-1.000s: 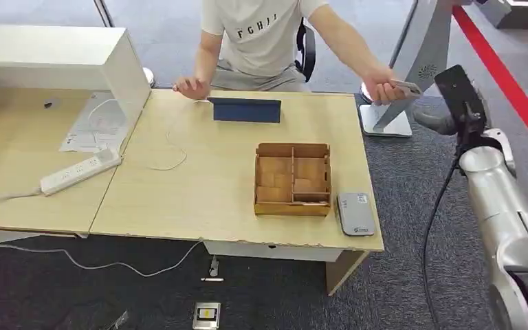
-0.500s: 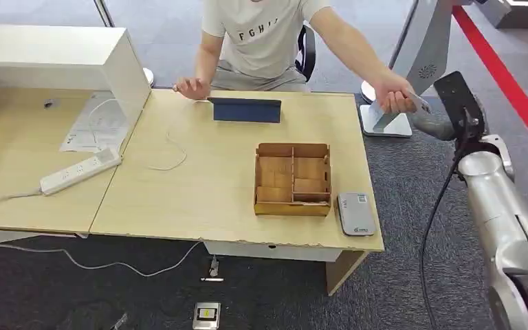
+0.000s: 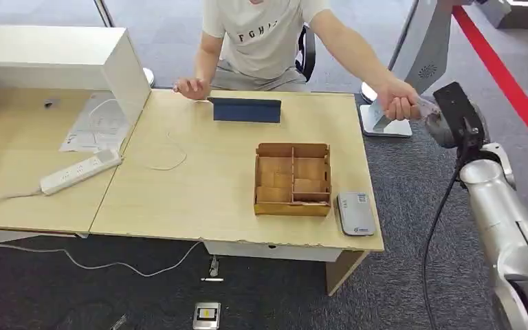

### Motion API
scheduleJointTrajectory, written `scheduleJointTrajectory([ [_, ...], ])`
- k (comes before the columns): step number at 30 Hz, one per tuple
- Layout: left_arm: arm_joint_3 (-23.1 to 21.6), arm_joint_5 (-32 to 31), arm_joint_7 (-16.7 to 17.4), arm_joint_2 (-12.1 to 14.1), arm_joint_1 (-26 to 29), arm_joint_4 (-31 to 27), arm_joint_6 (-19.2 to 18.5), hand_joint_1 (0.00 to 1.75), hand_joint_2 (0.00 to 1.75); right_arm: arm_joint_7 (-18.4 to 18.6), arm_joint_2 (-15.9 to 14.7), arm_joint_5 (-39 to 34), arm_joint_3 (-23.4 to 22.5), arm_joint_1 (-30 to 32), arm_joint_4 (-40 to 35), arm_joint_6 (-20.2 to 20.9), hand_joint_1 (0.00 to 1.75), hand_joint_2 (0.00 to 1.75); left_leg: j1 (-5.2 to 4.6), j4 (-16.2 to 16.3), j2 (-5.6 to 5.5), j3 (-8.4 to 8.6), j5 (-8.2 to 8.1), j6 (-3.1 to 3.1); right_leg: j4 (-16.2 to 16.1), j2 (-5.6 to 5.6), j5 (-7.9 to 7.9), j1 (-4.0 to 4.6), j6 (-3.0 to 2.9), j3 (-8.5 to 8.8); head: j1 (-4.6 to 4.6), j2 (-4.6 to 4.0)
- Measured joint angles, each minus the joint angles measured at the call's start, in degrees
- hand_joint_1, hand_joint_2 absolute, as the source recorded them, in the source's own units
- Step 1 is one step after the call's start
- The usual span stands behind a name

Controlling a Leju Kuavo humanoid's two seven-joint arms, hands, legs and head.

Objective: Pass the card to the sensor for recognition and then transmit it.

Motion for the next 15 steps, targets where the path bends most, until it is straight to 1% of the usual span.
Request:
scheduleJointTrajectory([
  [9, 0.00, -0.04, -0.13, 0.13, 0.40, 0.00, -0.09, 0.00, 0.00, -0.30, -0.74, -0.76, 1.00, 0.38, 0.00, 0.13, 1.75, 1.75, 0.00, 0.00, 0.00, 0.00, 0.00, 0.00, 0.00, 0.00, 0.00, 0.00, 0.00, 0.00, 0.00, -0.02],
  [15, 0.00, 0.00, -0.13, 0.26, 0.46, 0.00, -0.09, 0.00, 0.00, -1.42, -0.94, -0.96, 1.81, 0.71, -0.02, 0.00, 1.75, 1.75, 0.00, 0.00, 0.00, -0.01, 0.00, 0.00, 0.00, 0.00, 0.00, 0.00, 0.00, 0.00, -0.02, 0.00],
])
